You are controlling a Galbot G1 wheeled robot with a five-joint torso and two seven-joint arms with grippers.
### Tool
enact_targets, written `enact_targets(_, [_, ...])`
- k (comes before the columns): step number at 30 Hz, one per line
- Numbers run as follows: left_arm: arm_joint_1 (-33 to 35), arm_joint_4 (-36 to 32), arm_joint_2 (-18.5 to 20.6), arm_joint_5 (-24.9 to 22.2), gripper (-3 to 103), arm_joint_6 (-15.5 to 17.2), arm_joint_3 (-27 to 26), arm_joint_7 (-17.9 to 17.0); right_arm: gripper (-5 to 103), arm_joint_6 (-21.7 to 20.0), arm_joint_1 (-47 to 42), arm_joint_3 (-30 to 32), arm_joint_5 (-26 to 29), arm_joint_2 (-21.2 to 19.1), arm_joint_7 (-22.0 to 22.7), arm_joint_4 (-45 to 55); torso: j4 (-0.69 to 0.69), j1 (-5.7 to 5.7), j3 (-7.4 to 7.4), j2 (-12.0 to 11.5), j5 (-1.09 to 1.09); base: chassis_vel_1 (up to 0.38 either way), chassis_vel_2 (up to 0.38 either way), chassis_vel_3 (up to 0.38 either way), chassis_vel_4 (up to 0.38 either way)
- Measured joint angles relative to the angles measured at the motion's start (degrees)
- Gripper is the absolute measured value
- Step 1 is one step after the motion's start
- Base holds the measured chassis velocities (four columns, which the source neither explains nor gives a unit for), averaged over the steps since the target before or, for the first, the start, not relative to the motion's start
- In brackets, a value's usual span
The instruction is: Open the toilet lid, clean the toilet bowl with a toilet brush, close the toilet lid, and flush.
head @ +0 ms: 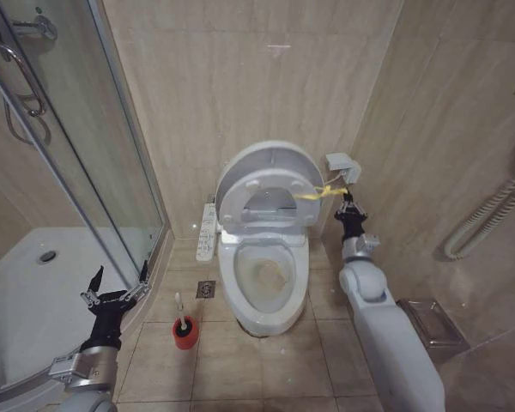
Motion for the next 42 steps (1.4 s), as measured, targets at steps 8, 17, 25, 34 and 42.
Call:
enact_targets(8, [0.0, 0.0, 0.0, 0.0, 100, 0.0, 0.0, 0.0, 1, -0.2, 7.2, -1.5, -0.3, -0.4, -0.3, -6.4, -0.04, 0.0, 0.01, 0.0, 0.01, 0.0, 0.0, 0.0, 0.0])
enact_targets(17, [0.0, 0.0, 0.0, 0.0, 100, 0.0, 0.0, 0.0, 1, -0.3, 12.1, -2.9, -1.2, 0.6, -0.6, -12.3, -0.06, 0.0, 0.0, 0.0, 0.01, 0.0, 0.0, 0.0, 0.0])
enact_targets(25, [0.0, 0.0, 0.0, 0.0, 100, 0.0, 0.0, 0.0, 1, -0.4, 17.0, -4.6, -1.8, 2.0, -0.8, -17.8, -0.08, 0.01, 0.01, 0.0, 0.02, 0.0, 0.0, 0.0, 0.0])
enact_targets(34, [0.0, 0.0, 0.0, 0.0, 100, 0.0, 0.0, 0.0, 1, -0.3, 21.2, -6.2, -2.6, 3.2, -0.8, -20.9, -0.08, 0.01, 0.01, 0.0, 0.02, 0.0, 0.0, 0.0, 0.0])
enact_targets(42, [0.0, 0.0, 0.0, 0.0, 100, 0.0, 0.0, 0.0, 1, -0.2, 24.7, -7.4, -3.6, 4.8, -0.6, -23.6, -0.05, 0.01, 0.01, 0.0, 0.02, 0.0, 0.0, 0.0, 0.0])
